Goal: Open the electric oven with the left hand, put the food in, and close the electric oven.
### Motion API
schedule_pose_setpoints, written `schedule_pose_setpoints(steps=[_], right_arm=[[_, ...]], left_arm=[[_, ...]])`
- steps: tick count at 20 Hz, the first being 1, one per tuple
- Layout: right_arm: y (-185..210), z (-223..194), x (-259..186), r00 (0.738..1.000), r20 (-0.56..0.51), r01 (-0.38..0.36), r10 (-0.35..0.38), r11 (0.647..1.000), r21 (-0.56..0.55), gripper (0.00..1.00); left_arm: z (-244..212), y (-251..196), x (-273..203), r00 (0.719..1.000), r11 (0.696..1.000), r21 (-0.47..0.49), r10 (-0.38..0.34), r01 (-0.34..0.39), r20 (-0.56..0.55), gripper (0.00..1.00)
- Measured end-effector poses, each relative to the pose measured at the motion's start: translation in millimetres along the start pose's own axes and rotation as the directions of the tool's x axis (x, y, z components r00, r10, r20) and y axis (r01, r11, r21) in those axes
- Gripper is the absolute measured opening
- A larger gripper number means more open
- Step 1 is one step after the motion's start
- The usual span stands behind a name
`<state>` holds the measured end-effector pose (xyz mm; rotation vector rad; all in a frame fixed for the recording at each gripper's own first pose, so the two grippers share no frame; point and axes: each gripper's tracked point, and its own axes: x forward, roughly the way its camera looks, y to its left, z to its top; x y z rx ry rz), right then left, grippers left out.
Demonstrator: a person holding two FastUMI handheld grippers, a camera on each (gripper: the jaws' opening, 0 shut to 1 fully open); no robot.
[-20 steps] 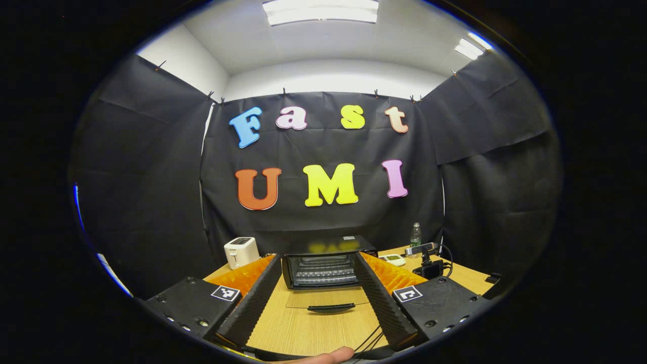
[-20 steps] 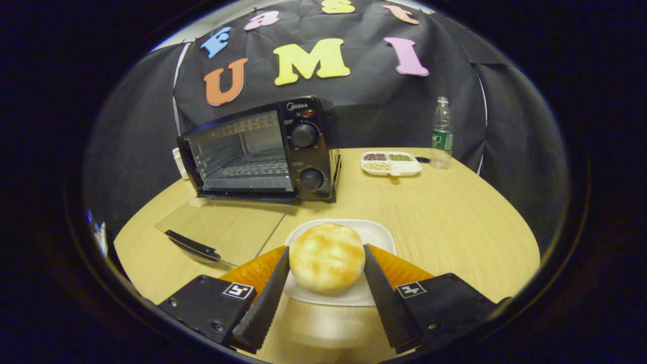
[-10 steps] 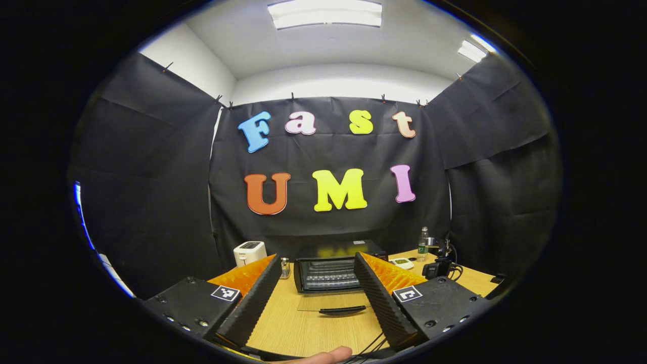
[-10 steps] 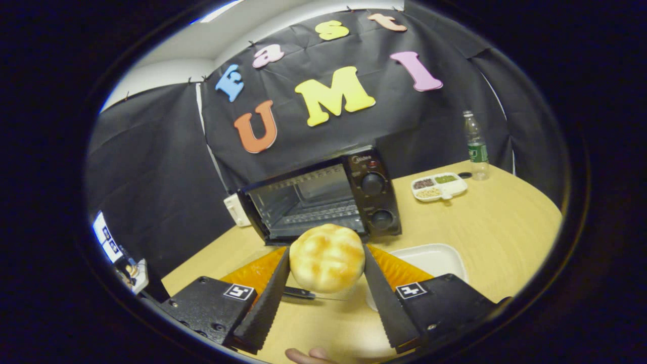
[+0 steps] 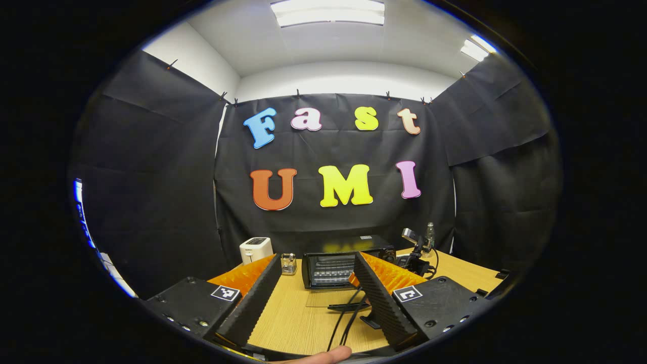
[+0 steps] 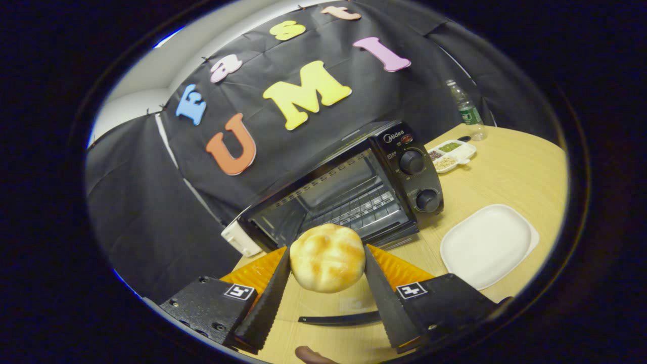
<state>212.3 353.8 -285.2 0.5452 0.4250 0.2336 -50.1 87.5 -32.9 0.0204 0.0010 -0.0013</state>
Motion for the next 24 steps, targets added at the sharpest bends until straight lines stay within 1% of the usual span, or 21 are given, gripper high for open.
schedule_pose_setpoints(steps=[1,2,3,5,7,10,12,14,16,19,21,22,24], right_arm=[[-1,-1,12,0.999,0.002,0.032,-0.032,0.999,0.026,0.85],[-3,-1,23,0.998,-0.003,0.068,-0.068,0.997,0.044,0.85],[0,1,34,0.997,0.005,0.082,-0.083,0.994,0.076,0.85],[3,8,58,0.994,0.020,0.102,-0.105,0.988,0.118,0.85],[2,18,81,0.992,0.043,0.113,-0.119,0.987,0.117,0.85],[3,36,108,0.987,0.114,0.104,-0.115,0.989,0.102,0.85],[1,40,125,0.983,0.142,0.105,-0.113,0.992,0.066,0.85],[6,37,140,0.986,0.141,0.088,-0.091,0.996,0.026,0.86],[10,39,146,0.985,0.153,0.079,-0.077,0.997,-0.010,0.85],[12,43,158,0.981,0.173,0.107,-0.088,0.988,-0.108,0.85],[10,39,164,0.982,0.159,0.130,-0.102,0.976,-0.173,0.85],[6,43,164,0.979,0.174,0.137,-0.103,0.971,-0.198,0.87],[0,48,160,0.976,0.190,0.149,-0.105,0.960,-0.235,0.93]], left_arm=[[1,4,-1,1.000,1.000,-0.003,0.006,-0.006,0.007,0.94],[1,11,-1,1.000,1.000,-0.006,0.021,-0.021,0.014,0.89],[-2,17,1,0.999,1.000,-0.008,0.031,-0.030,0.013,0.94],[-6,24,2,0.999,0.999,-0.019,0.038,-0.038,0.002,0.94],[-6,32,4,0.999,0.998,-0.024,0.051,-0.051,-0.002,0.94],[-9,37,9,0.999,0.998,-0.017,0.052,-0.052,-0.008,0.94],[-13,39,11,0.999,0.999,-0.018,0.046,-0.046,-0.014,0.94],[-21,41,13,0.999,0.999,-0.017,0.043,-0.043,-0.028,0.94],[-30,45,16,0.998,0.999,-0.014,0.048,-0.049,-0.049,0.94],[-39,49,22,0.996,0.998,-0.022,0.056,-0.058,-0.073,0.95],[-42,50,24,0.995,0.998,-0.033,0.055,-0.058,-0.085,0.95],[-43,49,24,0.995,0.998,-0.036,0.052,-0.055,-0.089,0.95],[-44,49,25,0.995,0.998,-0.035,0.047,-0.050,-0.087,0.94]])
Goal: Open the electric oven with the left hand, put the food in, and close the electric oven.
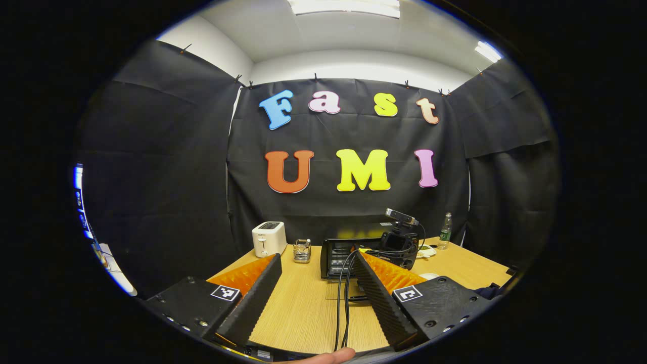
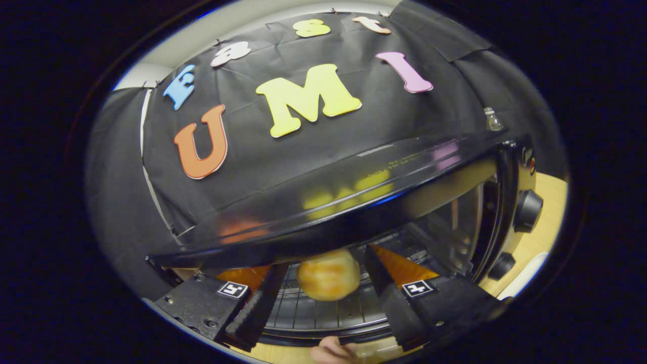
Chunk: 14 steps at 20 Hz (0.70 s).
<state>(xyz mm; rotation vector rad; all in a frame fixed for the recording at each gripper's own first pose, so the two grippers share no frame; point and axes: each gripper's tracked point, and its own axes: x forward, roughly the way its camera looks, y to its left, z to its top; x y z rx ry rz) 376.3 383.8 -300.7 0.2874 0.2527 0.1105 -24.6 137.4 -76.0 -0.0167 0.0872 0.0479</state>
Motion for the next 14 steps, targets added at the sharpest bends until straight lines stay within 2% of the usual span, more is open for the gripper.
schedule_pose_setpoints(steps=[2,6,14], right_arm=[[1,-1,-9,1.000,-0.010,-0.024,0.024,1.000,0.005,0.96],[2,-2,-43,0.996,-0.031,-0.079,0.079,0.997,0.019,0.96],[-13,7,-150,0.985,-0.023,-0.167,0.168,0.985,0.034,0.95]], left_arm=[[-1,-1,0,1.000,1.000,-0.002,-0.001,0.001,-0.001,0.95],[-2,-11,-1,1.000,1.000,-0.002,-0.014,0.014,-0.006,0.94],[-20,-36,7,0.998,0.999,0.040,-0.033,0.035,-0.052,0.94]])
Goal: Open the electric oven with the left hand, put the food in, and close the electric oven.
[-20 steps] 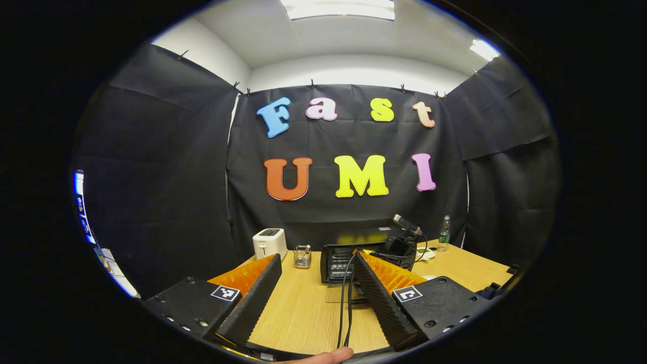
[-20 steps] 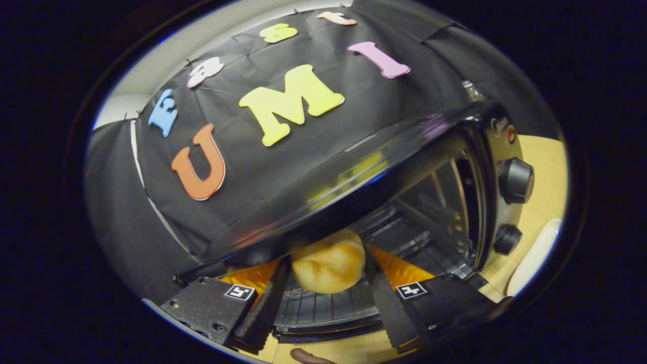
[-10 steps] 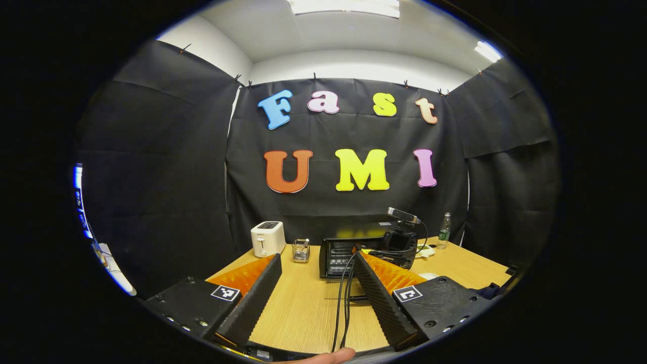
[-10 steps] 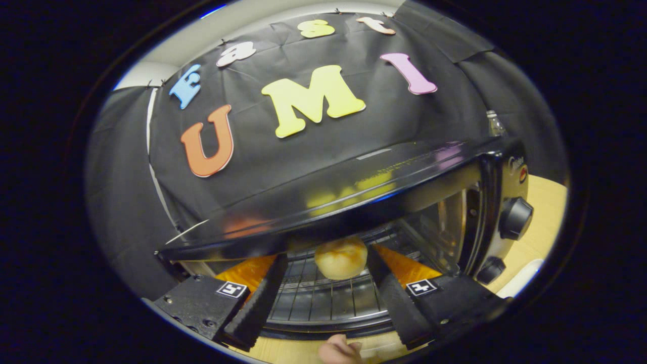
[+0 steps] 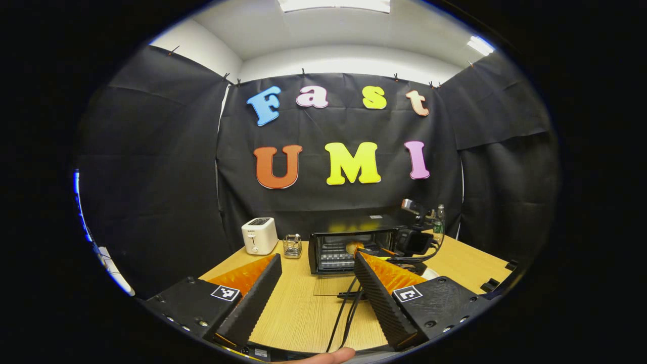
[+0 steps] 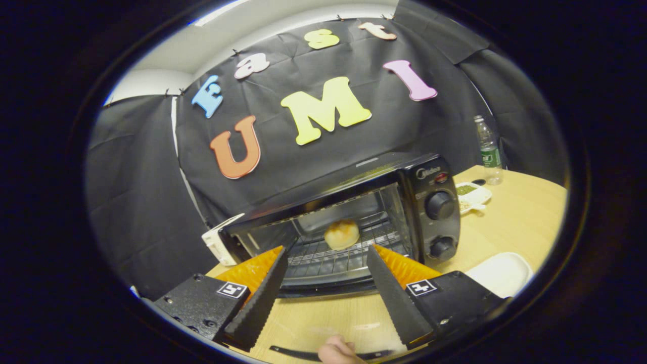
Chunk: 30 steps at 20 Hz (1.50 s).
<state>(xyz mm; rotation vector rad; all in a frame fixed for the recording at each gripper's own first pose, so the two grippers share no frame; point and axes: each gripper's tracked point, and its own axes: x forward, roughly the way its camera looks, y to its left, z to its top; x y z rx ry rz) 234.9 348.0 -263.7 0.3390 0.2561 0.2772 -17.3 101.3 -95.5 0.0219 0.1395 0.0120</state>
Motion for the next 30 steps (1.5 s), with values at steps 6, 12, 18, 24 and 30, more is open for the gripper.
schedule_pose_setpoints(steps=[6,12,18,24,30], right_arm=[[-23,55,-92,0.993,0.116,-0.013,0.023,0.996,-0.089,0.94],[-49,114,-173,0.989,0.149,0.034,-0.002,0.977,-0.210,0.95],[-77,198,-263,0.975,0.219,0.087,-0.044,0.977,-0.192,0.95],[-94,235,-342,0.966,0.254,0.102,-0.038,0.964,-0.244,0.95],[-112,245,-388,0.953,0.299,0.148,-0.058,0.947,-0.287,0.95]], left_arm=[[-9,-8,17,0.999,1.000,-0.014,-0.002,0.001,-0.051,0.94],[-26,-23,48,0.992,0.999,-0.037,-0.012,0.008,-0.124,0.94],[-84,-57,79,0.952,0.994,-0.096,-0.086,0.061,-0.293,0.95],[-142,-83,92,0.892,0.986,-0.157,-0.124,0.061,-0.436,0.95],[-189,-117,102,0.842,0.979,-0.183,-0.177,0.094,-0.510,0.94]])
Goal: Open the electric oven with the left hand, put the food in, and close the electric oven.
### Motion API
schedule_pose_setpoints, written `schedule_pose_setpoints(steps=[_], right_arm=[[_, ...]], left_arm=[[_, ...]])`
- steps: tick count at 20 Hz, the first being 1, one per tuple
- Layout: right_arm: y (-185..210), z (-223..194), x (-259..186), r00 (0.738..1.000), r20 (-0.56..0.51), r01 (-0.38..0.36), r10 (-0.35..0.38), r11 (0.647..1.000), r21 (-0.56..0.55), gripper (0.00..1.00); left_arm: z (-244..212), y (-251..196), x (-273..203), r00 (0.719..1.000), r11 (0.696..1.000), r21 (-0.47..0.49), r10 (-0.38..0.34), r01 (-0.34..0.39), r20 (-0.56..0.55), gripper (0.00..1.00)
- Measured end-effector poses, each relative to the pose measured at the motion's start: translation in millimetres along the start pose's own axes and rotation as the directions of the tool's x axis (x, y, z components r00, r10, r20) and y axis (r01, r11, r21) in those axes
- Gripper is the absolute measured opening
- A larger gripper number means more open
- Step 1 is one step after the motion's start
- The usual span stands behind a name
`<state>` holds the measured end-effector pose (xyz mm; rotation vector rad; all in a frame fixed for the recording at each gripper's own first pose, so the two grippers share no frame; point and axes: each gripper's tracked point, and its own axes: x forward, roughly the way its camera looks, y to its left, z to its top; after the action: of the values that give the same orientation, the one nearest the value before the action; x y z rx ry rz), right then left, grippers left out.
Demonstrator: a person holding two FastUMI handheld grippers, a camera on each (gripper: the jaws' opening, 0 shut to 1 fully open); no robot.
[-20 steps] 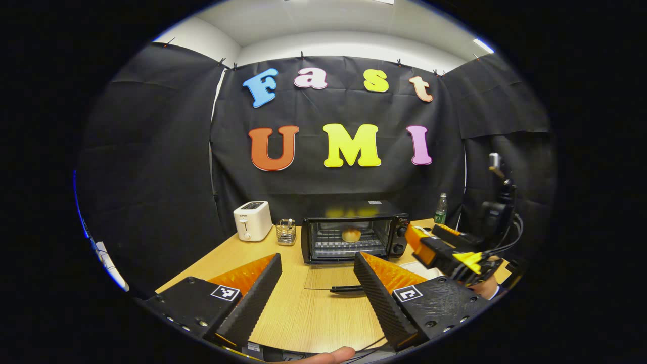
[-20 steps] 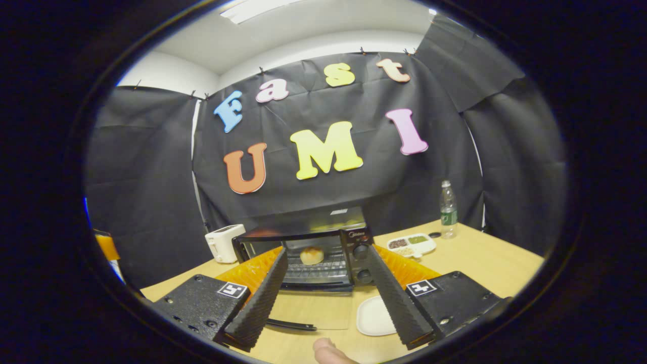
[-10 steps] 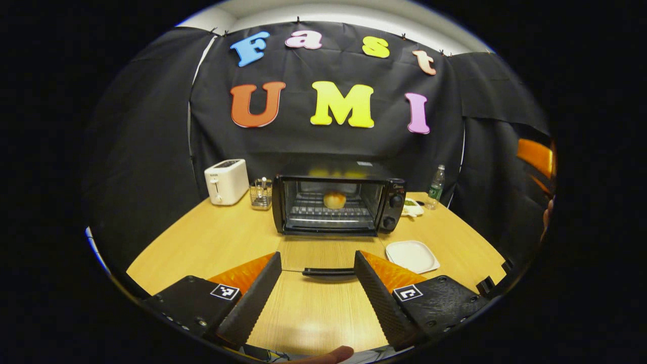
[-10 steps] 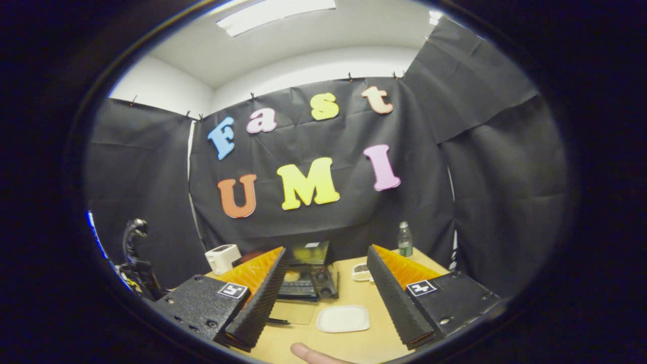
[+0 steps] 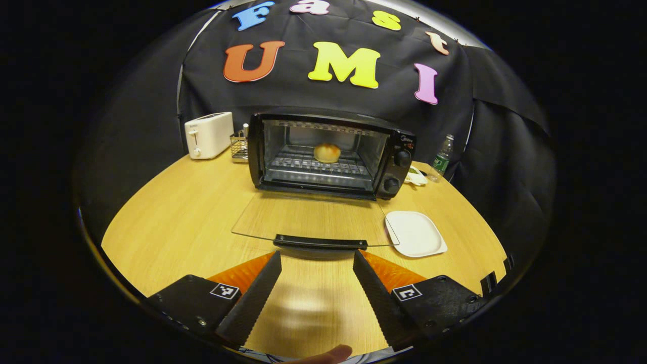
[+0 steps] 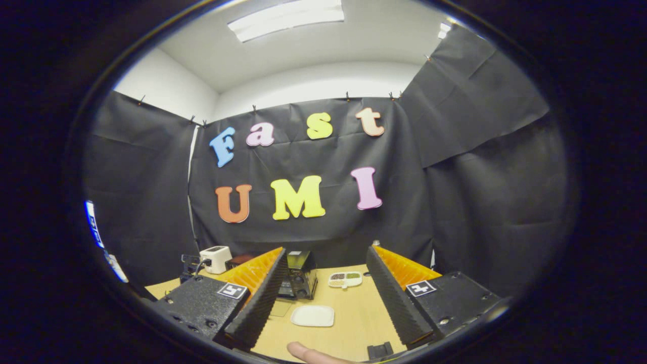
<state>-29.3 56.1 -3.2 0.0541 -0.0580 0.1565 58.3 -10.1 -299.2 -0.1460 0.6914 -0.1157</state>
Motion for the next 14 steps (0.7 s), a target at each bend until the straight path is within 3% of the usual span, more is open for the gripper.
schedule_pose_setpoints(steps=[3,7,14], right_arm=[[0,2,-8,1.000,0.010,-0.022,0.022,1.000,0.000,0.96],[-14,-5,-8,1.000,-0.002,0.002,-0.002,1.000,0.029,0.96],[-22,-10,-3,1.000,-0.011,0.016,-0.015,0.999,0.050,0.96]], left_arm=[[-19,1,17,0.998,0.998,0.063,0.027,-0.024,-0.054,0.94],[-36,2,36,0.991,0.994,0.101,0.055,-0.043,-0.122,0.95],[-39,8,66,0.986,0.998,0.045,0.052,-0.046,-0.159,0.94]])
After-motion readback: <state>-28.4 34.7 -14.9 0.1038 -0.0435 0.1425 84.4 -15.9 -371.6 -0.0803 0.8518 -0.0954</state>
